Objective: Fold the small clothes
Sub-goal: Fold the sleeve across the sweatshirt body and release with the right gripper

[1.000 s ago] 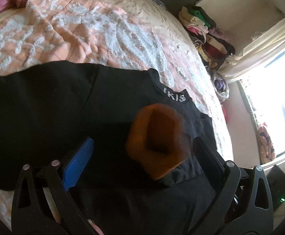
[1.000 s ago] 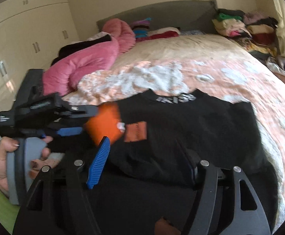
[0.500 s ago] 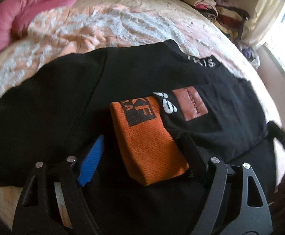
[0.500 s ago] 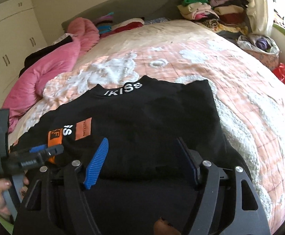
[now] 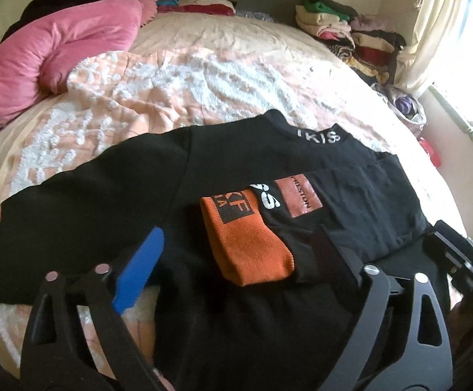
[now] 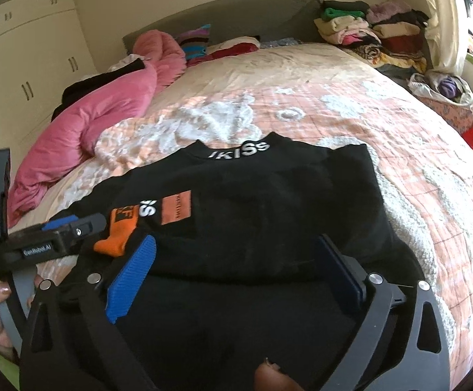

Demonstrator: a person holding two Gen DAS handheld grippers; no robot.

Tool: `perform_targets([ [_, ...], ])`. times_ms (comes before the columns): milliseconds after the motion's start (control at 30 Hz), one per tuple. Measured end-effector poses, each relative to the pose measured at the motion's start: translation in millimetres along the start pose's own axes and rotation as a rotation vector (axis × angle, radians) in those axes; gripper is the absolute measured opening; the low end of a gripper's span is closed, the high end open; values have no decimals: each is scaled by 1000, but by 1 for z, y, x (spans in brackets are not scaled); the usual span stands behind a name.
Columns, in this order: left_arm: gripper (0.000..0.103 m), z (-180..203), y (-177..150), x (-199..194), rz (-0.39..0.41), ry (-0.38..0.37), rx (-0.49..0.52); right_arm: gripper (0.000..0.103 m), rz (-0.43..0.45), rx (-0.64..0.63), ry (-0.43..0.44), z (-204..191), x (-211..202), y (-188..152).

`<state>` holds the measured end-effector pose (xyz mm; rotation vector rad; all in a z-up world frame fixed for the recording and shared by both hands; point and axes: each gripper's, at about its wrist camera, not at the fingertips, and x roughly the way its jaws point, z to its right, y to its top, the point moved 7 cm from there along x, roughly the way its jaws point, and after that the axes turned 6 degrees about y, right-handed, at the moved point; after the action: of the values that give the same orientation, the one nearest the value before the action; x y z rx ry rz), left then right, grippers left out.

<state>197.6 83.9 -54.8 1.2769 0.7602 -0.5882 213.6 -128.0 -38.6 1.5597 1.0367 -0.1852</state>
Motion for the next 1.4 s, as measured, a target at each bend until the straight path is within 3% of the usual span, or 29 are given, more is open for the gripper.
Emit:
perform_targets([
  [300,93,-11,-4,-11,7,11,-29,99,0,-28,-13,-12,-5,-3],
  [433,93,-6,-9,-7,-28,-72,-60,99,11,-17,-24,-10,-11,-1],
  [533,72,6,-16,7,-101,-190,-120,99,16,-4,-34,-6,-14,-1],
  [667,67,3,-19,36,-163,-129,-176,99,21,0,-46,-1,-19,-2],
  [733,42,2,-15,40,-150,-123,-195,99,23,3,-52,3,-21,-3],
  [767,18,3,-14,40,-143,-122,-197,99,22,6,-56,6,-21,-3],
  [800,10,6,-12,40,-132,-135,-196,99,23,11,-60,8,-22,-3],
  [1000,7,19,15,5,-14,-156,-123,99,32,39,-66,20,-23,-2],
  [1067,7,17,13,6,-19,-121,-90,99,29,43,-69,22,-21,-2],
  [1167,8,13,-2,24,-86,-81,-68,99,11,45,-77,24,-10,-4],
  [1267,15,4,-12,31,-109,-57,-70,99,-32,21,-99,22,8,-5],
  [1400,17,-7,-5,18,-45,6,-63,99,-103,-20,-141,23,36,-6],
])
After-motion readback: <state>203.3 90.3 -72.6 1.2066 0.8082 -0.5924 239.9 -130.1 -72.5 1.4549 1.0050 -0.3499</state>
